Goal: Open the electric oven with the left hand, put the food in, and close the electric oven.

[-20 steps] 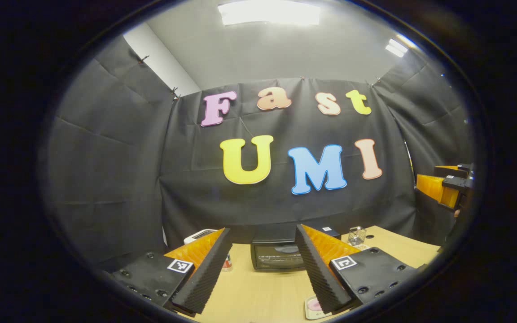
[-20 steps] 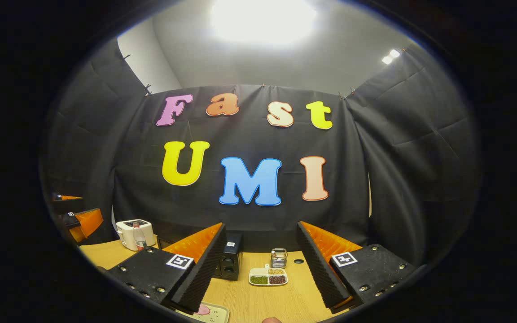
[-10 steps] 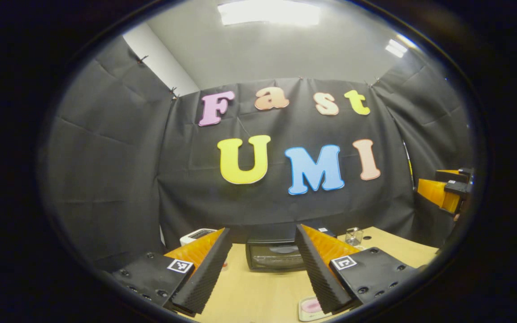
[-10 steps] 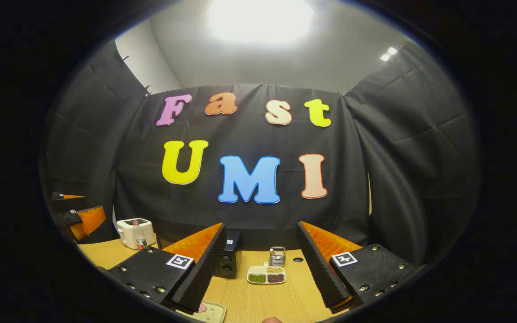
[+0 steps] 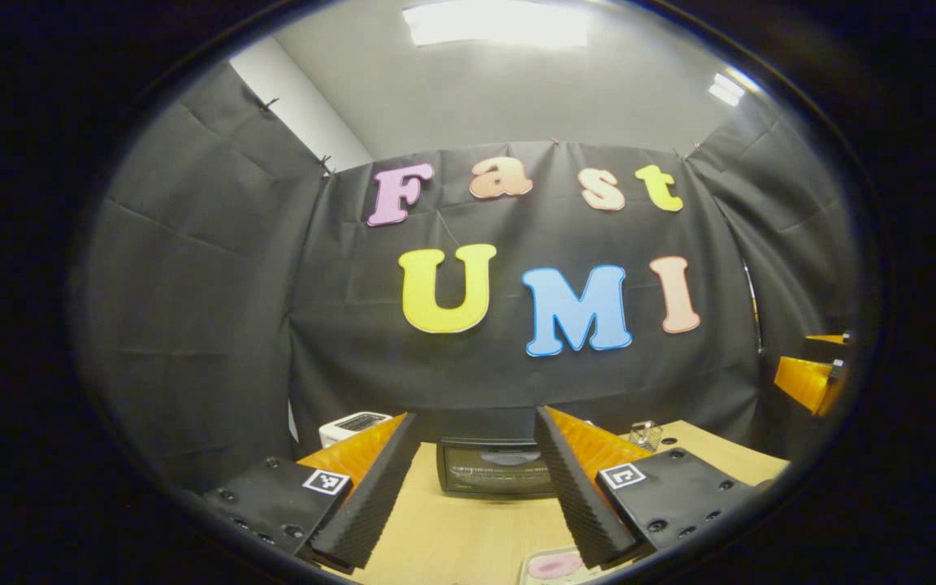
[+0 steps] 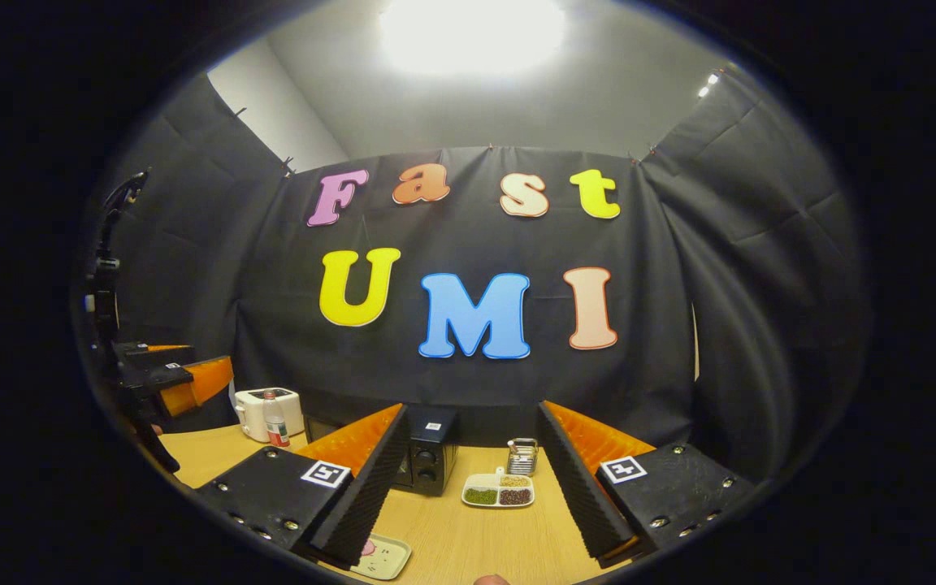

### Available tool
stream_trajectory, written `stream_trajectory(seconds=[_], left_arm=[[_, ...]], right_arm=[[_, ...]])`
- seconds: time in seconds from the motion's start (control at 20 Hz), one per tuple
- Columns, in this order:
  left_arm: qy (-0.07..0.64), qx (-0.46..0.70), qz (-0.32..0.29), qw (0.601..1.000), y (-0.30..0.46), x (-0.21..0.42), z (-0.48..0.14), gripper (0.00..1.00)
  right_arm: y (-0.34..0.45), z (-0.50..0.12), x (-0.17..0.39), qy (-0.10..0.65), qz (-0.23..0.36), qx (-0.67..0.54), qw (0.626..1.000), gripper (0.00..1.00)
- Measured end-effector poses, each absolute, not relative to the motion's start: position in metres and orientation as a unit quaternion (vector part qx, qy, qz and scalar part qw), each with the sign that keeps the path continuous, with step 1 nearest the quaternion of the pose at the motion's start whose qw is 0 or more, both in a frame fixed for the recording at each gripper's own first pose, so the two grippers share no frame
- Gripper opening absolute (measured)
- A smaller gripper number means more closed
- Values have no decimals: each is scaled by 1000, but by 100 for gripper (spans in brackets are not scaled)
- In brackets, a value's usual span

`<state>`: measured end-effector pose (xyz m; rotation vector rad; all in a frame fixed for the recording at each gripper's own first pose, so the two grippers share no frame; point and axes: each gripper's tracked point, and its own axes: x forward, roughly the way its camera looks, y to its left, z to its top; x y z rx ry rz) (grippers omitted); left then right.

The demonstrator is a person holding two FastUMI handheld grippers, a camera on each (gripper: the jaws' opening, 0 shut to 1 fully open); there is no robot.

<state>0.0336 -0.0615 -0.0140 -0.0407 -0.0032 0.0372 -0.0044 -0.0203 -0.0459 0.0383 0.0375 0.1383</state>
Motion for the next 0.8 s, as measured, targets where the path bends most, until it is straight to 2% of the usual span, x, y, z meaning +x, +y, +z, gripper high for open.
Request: stream_trajectory(seconds=[0.1, 0.25, 0.3, 0.8], left_arm=[[-3, -17, 11, 1000, -66, 49, -16, 100], [-3, -13, -3, 1000, -67, 84, -24, 91], [-5, -15, -9, 1000, -67, 98, -26, 100], [26, -22, -60, 998, -87, 214, -87, 100]], right_arm=[[-18, -43, -2, 12, 68, 21, 997, 96], [-13, -46, 7, 17, 57, 21, 998, 96], [-8, -46, 9, 16, 57, 24, 998, 96], [1, -49, 26, 21, 3, -3, 1000, 96]])
